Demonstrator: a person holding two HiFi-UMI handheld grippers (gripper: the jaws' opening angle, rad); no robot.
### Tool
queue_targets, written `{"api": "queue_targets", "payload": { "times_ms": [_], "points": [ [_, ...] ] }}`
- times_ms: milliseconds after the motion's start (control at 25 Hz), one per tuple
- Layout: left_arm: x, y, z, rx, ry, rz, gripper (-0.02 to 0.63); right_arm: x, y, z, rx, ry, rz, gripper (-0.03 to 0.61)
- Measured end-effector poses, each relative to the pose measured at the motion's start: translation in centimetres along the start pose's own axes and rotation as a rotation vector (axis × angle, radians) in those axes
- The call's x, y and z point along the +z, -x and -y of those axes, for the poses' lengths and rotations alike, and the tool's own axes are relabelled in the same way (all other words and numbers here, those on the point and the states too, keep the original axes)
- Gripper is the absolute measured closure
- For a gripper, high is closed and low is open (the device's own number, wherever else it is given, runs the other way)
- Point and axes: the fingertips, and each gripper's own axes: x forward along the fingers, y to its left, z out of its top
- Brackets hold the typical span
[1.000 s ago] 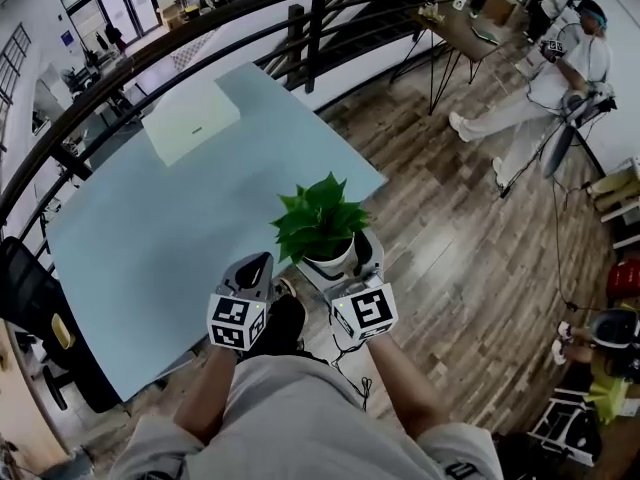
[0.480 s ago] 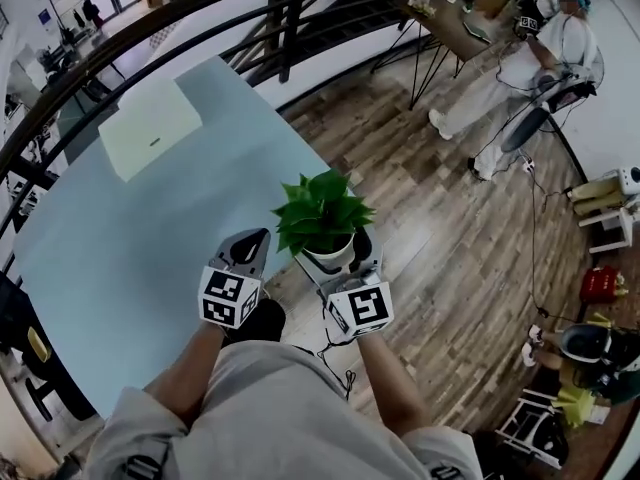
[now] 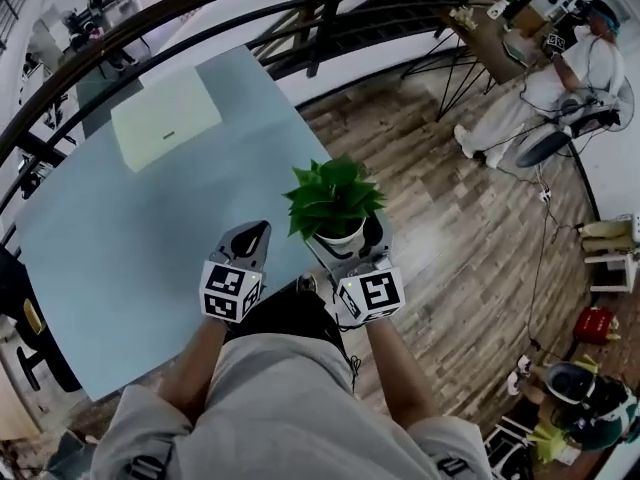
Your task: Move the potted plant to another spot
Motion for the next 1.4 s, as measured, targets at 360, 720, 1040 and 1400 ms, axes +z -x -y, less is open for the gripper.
{"api": "queue_targets", "payload": {
  "times_ms": [360, 720, 1040, 1400],
  "points": [
    [-0.7, 0.7, -4.8, 0.278, 0.108, 0.035, 0.601, -1.7, -7.6, -0.8, 0.326, 0.008, -0.017, 0.066],
    [-3.4, 4.1, -7.9, 0.606, 0.275, 0.071, 0.601, -4.3, -14.4, -4.0, 0.672, 0.053, -0.05, 0.064],
    [-7.2, 5.8, -8.4, 0.824, 0.417, 0.108, 0.601, -7.2, -17.7, -7.0, 0.904, 0.074, -0.084, 0.064],
    [-11.8, 7.2, -8.4, 0.942, 0.515, 0.076, 0.601, -12.8, -19.8, -11.4, 1.047, 0.117, -0.164, 0.065]
  ]
}}
